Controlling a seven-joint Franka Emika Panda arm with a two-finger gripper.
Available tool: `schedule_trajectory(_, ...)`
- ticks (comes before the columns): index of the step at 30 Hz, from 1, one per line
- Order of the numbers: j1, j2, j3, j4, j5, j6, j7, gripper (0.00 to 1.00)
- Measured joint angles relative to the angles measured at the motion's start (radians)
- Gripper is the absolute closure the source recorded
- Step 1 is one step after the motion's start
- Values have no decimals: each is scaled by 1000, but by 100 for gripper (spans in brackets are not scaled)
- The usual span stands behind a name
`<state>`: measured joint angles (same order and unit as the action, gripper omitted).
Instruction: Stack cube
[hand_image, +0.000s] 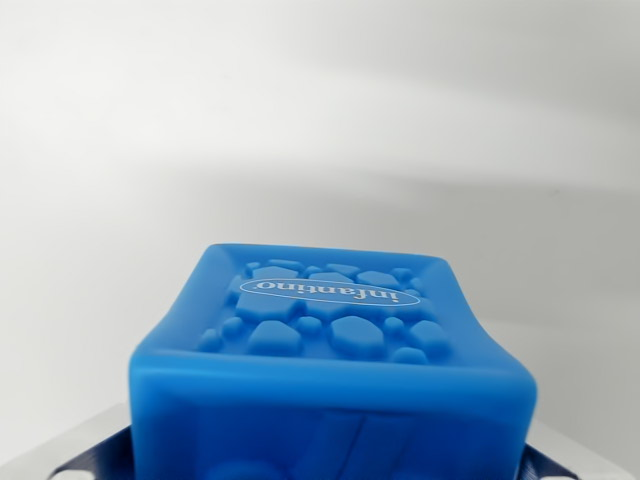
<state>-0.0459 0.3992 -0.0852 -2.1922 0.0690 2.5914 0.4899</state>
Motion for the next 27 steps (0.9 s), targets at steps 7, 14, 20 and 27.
schedule_trajectory(7, 28, -4, -1, 0, 0, -4, 55, 100)
schedule_trajectory(14, 52, -7, -2, 2, 0, -9, 105, 100)
schedule_trajectory(20, 75, -9, -3, 6, 0, -15, 150, 100)
schedule_trajectory(27, 99, -10, -4, 12, 0, -22, 201, 100)
